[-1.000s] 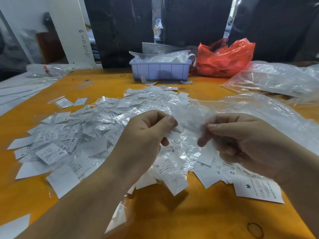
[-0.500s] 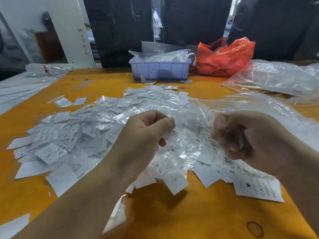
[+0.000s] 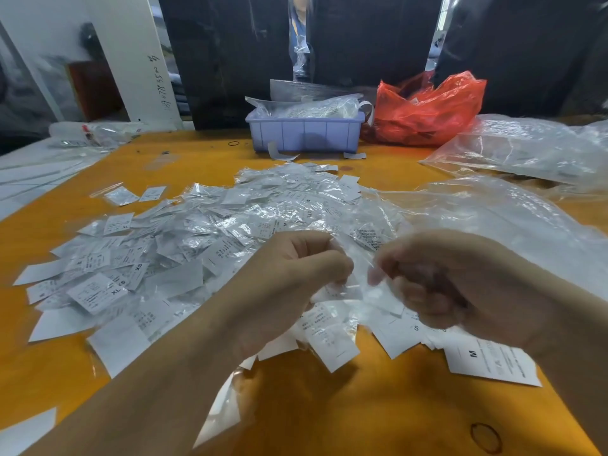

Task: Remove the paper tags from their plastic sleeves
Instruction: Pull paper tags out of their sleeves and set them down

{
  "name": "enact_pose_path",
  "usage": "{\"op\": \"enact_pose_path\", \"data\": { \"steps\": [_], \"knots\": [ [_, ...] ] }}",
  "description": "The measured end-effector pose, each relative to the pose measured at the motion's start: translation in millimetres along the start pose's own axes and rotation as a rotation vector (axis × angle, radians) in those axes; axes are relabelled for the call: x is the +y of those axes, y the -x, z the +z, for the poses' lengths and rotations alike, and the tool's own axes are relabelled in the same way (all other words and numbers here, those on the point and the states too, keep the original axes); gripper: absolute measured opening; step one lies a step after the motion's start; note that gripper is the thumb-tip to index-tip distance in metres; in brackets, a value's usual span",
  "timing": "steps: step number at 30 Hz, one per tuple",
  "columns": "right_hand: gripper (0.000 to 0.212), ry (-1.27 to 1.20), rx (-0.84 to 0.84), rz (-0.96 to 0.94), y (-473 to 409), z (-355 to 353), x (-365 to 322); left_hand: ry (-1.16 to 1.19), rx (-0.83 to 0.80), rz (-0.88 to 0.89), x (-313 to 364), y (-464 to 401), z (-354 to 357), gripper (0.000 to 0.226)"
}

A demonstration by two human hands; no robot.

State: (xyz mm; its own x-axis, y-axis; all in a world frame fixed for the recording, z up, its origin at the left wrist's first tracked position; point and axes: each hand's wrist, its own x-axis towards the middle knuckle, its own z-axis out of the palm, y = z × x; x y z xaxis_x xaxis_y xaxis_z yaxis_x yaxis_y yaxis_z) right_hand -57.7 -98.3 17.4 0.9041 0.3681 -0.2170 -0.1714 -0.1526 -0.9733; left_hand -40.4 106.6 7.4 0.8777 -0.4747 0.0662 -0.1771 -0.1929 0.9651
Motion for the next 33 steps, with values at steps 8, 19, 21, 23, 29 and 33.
{"op": "enact_pose_path", "data": {
  "steps": [8, 19, 21, 23, 29, 33],
  "knots": [
    [0.017, 0.037, -0.167, 0.012, 0, 6, 2, -0.075, -0.072, 0.014, -2, 0, 1, 0.023],
    [0.018, -0.140, 0.125, -0.160, -1, 3, -1, -0.014, 0.151, 0.122, -8, 0, 1, 0.015],
    [0.021, -0.195, 0.183, -0.179, 0, 4, -2, -0.092, 0.189, 0.146, -9, 1, 3, 0.020],
    [0.021, -0.229, 0.210, -0.191, 0, 5, -2, -0.150, 0.181, 0.163, -7, 3, 6, 0.030],
    [0.020, -0.306, 0.264, -0.203, -2, 6, -2, -0.214, 0.133, 0.196, -5, 6, 11, 0.042],
    [0.014, -0.348, 0.300, -0.223, -3, 8, -2, -0.212, 0.106, 0.188, -3, 8, 12, 0.045]
  ]
}}
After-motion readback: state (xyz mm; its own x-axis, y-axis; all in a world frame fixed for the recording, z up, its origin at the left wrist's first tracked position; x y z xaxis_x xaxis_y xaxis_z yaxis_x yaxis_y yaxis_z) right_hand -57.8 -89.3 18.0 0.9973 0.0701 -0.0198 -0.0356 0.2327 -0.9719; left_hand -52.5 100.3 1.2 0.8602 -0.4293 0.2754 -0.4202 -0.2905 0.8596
